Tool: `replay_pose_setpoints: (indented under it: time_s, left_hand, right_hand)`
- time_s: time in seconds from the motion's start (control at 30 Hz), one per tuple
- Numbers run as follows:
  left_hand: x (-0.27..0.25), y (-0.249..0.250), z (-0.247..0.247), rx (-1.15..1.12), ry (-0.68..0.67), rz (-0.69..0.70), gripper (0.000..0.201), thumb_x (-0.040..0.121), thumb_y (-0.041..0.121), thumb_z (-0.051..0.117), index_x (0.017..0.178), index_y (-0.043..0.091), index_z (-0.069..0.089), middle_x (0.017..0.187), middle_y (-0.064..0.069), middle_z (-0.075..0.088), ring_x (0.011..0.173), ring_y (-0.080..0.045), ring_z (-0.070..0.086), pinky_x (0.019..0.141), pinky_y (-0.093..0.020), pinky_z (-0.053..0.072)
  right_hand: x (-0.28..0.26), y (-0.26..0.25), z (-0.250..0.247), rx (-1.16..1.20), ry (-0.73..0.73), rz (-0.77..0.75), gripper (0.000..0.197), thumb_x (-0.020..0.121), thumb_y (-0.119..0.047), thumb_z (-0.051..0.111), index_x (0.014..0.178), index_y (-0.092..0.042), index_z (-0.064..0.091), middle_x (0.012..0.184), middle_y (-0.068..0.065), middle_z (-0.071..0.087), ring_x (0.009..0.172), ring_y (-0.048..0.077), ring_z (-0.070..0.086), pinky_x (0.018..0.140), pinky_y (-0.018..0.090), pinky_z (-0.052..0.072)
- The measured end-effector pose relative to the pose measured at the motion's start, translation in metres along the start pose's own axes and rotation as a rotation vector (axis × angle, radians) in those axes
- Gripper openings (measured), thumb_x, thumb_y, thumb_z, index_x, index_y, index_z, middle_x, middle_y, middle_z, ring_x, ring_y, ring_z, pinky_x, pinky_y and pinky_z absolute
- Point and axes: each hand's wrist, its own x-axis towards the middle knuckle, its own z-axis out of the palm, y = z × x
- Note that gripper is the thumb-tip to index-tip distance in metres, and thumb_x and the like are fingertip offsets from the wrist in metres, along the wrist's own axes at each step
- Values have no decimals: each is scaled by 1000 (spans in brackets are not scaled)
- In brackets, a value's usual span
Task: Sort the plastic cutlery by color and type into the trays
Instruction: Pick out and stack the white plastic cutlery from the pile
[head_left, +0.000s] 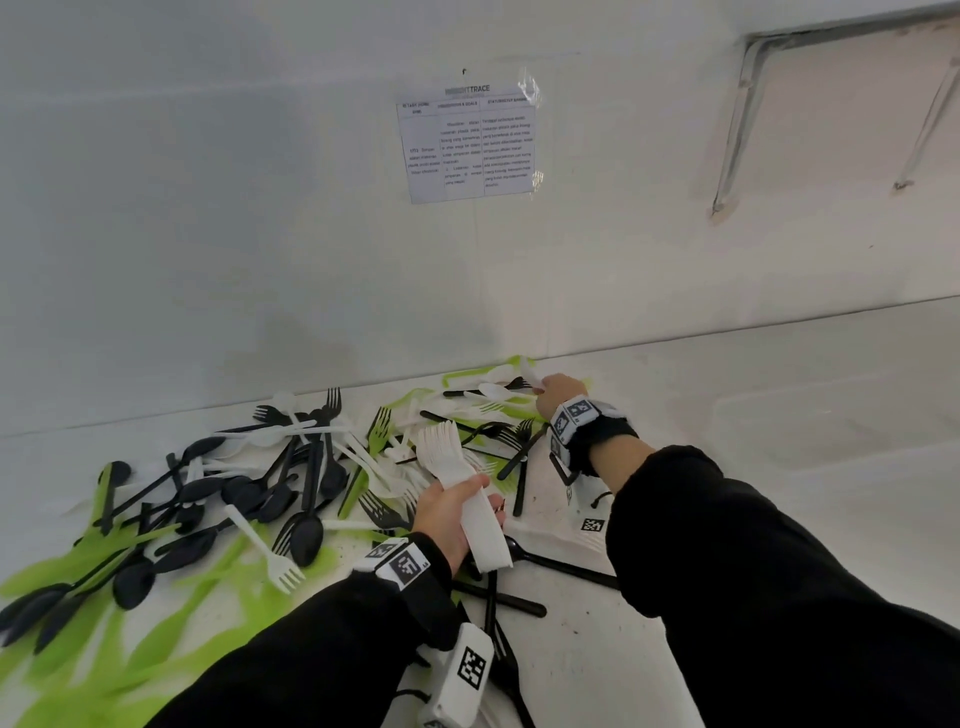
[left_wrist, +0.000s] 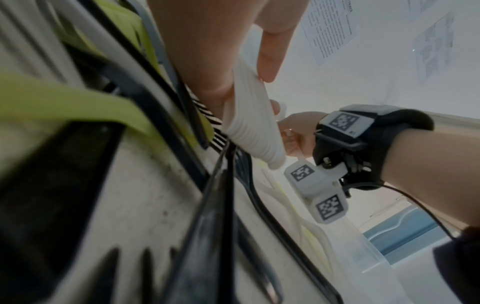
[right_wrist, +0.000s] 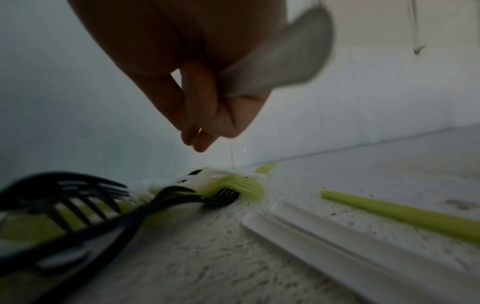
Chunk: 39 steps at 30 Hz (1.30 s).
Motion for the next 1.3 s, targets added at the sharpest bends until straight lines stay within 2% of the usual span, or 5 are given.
replay_pose_setpoints:
  time_s: [0.27, 0.73, 1.0, 1.17, 1.3]
  left_hand:
    - [11, -2, 1, 3, -12, -25, 7, 91, -2, 51, 86, 2, 54, 80, -14, 53, 66, -26, 54, 54, -34, 53]
    - [27, -8, -1, 12, -31, -40, 6, 91, 1, 51, 96, 3, 53, 81, -12, 53, 67, -24, 55, 52, -32, 53]
    - [23, 0, -3, -46, -63, -13, 5, 91, -1, 48, 92, 2, 52, 78, -13, 49, 60, -22, 53, 48, -29, 53]
    - [18, 7, -4, -54, -69, -18, 4, 91, -1, 48, 92, 1, 52, 79, -14, 50, 64, -24, 51, 48, -29, 54]
    - [23, 12, -5, -64, -61, -5, 8, 90, -2, 50, 92, 5, 53, 80, -12, 53, 65, -24, 53, 48, -31, 53]
  right_hand:
    - [5, 7, 12, -233, -114, -134, 49, 90, -10, 52, 137, -8, 40, 141, 12, 44, 127, 30, 47, 103, 42, 43]
    - [22, 8, 14, -121, -93, -8, 28, 89, -23, 55, 66, -9, 48, 76, 8, 55, 80, 25, 53, 60, 25, 42]
    - [28, -5, -1, 213, 49, 44, 34, 95, -11, 42, 125, 3, 42, 125, 23, 51, 113, 37, 53, 85, 38, 44]
    - [40, -14, 0, 305, 95, 80, 34, 93, -22, 43, 63, -6, 39, 65, 4, 41, 78, 27, 46, 48, 26, 26]
    - [50, -26, 7, 147, 6, 73, 34, 94, -15, 41, 61, -7, 38, 61, 2, 35, 78, 23, 45, 50, 26, 28]
